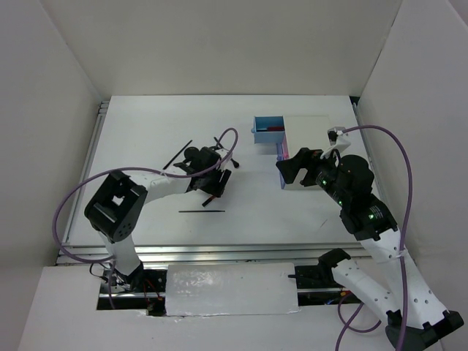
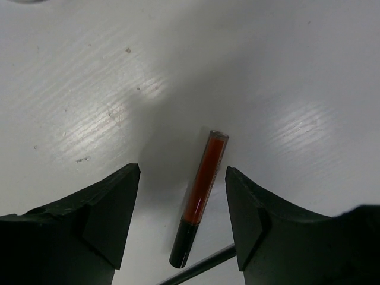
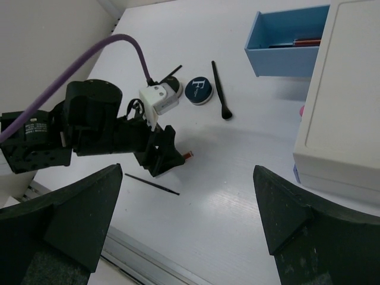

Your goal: Organize the makeup

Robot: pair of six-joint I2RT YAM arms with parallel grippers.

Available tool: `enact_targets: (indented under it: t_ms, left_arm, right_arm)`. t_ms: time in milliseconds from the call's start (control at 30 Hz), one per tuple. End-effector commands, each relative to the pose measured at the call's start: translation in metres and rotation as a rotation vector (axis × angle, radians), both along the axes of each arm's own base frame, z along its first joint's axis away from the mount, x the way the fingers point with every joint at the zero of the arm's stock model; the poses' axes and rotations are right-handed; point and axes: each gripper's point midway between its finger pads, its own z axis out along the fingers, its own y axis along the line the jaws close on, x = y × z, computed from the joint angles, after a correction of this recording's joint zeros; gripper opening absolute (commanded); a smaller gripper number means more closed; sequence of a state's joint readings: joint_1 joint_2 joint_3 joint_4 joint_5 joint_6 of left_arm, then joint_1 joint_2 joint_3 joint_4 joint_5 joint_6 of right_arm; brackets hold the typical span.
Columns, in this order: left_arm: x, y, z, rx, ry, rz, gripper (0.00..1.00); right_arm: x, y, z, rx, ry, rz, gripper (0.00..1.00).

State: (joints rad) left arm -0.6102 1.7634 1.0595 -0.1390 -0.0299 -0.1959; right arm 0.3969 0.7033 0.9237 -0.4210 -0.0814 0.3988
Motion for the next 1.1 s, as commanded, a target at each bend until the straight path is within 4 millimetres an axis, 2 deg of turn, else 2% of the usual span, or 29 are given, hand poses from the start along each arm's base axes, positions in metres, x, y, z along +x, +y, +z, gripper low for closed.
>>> enact_targets:
  t_ms: [0, 233, 333, 533, 567, 667, 733, 833, 933, 967, 1033, 1067]
  left_arm:
    - [-0.005, 0.01, -0.012, 0.03, 0.027, 0.053, 0.72]
    - [-0.01, 0.027, -0.029, 0.109, 0.049, 0.098, 0.59]
    - [-0.009, 0.028, -0.034, 0.126, 0.057, 0.109, 0.54]
    - [0.004, 0.036, -0.038, 0.188, 0.045, 0.172, 0.33]
    - [0.008, 0.038, -0.036, 0.201, 0.034, 0.185, 0.24]
    - [0.018, 0.035, -0.026, 0.2, 0.009, 0.193, 0.13]
    - [0.027, 0.029, -0.013, 0.181, -0.021, 0.189, 0.01]
    - [0.038, 0.012, 0.02, 0.109, -0.075, 0.143, 0.0]
    - [0.048, -0.011, 0.077, 0.0, -0.182, 0.079, 0.0]
    - [0.056, -0.022, 0.112, -0.064, -0.257, 0.054, 0.0]
    - [0.062, -0.037, 0.147, -0.125, -0.341, -0.011, 0.03]
    - [0.071, -0.047, 0.181, -0.176, -0.415, -0.032, 0.03]
  right_arm:
    - [0.0, 0.003, 0.015, 0.01, -0.058, 0.018, 1.0]
    - [0.0, 0.004, 0.014, 0.012, -0.059, 0.021, 1.0]
    - [0.0, 0.003, 0.015, 0.013, -0.06, 0.019, 1.0]
    - [0.0, 0.001, 0.015, 0.013, -0.064, 0.01, 1.0]
    - [0.0, 0.002, 0.014, 0.012, -0.062, 0.01, 1.0]
    - [0.0, 0.001, 0.015, 0.012, -0.065, 0.006, 1.0]
    - [0.0, 0.0, 0.015, 0.011, -0.064, 0.003, 1.0]
    - [0.0, -0.001, 0.015, 0.009, -0.064, -0.002, 1.0]
    - [0.0, -0.002, 0.015, 0.005, -0.065, -0.007, 1.0]
    - [0.0, -0.003, 0.017, 0.006, -0.068, -0.01, 1.0]
    - [0.0, -0.003, 0.018, 0.008, -0.072, -0.014, 1.0]
    - [0.0, -0.003, 0.018, 0.011, -0.072, -0.016, 1.0]
